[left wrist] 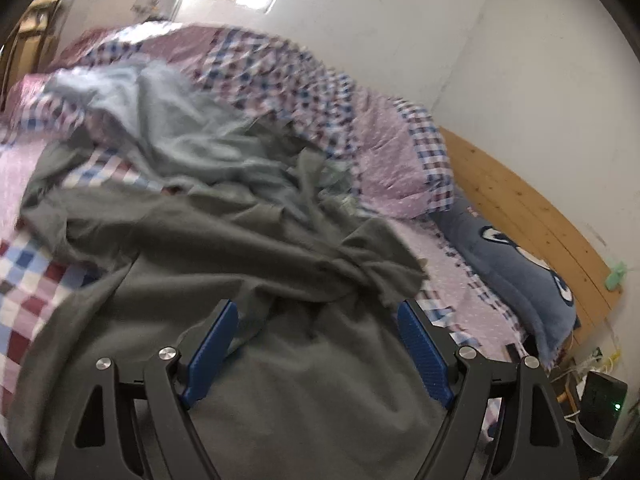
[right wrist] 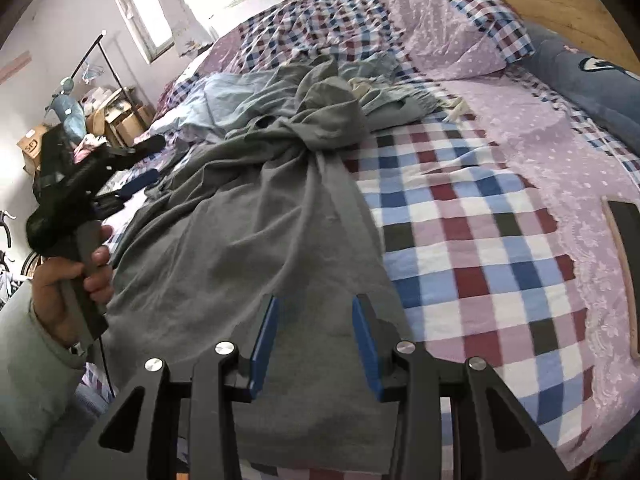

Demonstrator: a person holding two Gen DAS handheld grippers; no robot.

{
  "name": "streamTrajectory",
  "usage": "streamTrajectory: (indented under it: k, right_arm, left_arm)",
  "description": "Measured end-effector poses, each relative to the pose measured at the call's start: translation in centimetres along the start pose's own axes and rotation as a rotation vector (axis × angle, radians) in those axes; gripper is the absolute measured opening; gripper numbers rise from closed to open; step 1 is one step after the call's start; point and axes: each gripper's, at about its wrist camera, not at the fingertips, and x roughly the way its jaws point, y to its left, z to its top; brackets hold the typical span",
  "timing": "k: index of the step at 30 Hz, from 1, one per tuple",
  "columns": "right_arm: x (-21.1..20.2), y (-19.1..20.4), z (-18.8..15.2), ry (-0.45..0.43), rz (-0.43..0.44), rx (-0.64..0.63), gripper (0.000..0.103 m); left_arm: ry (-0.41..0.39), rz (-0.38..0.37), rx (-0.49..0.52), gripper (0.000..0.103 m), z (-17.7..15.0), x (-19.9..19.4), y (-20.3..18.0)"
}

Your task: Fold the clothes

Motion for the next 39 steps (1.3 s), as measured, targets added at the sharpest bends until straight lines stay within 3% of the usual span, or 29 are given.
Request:
streamTrajectory:
  k: [3, 6, 12, 17, 22, 27, 30, 34, 39]
  right_arm:
    - [1.2, 0.5, 1.3, 0.015, -0.007, -0.029, 0.041]
    - [2.6, 1.2, 4.0, 0.001, 0.016, -0.037, 0.041]
    - [7.0, 5.3, 13.6, 0.0, 0.148, -0.123, 0.041]
    - [13.6, 8.4, 21.2, 0.114, 0.228, -0.201, 0.042]
    - [20.5, 9.5, 26.0, 0.194, 0.17, -0.258, 0.042]
    - [26.2, 7.6, 28.9, 0.274, 0.122, -0.239, 0.042]
    - [28.2, 6.3, 30.0, 0.306, 0.143, -0.206, 0.042]
    - [29.6, 5.7, 30.3, 0.333, 0.216, -0.168, 0.042]
    - [31.0, 6.8, 29.1, 0.383, 0.184, -0.244, 0.042]
  left_arm:
    - [-0.01, 0.015, 0.017, 0.085, 0.2, 0.3, 1.0]
    - [-0.047, 0.026, -0.032, 0.085, 0.9, -0.1, 2.8]
    - [-0.124, 0.048, -0.133, 0.085, 2.3, -0.9, 6.5]
    - [-0.192, 0.083, -0.192, 0.085, 3.6, -2.1, 9.9]
    - [-0.226, 0.123, -0.235, 0.085, 4.2, -2.8, 13.0]
    - [-0.211, 0.127, -0.287, 0.085, 4.1, -2.6, 14.9]
    - [-0.207, 0.105, -0.29, 0.085, 4.3, -2.5, 15.1]
    - [-0.185, 0.067, -0.271, 0.085, 4.6, -2.2, 14.7]
    - [-0.152, 0.09, -0.261, 0.085, 4.5, -1.5, 14.6]
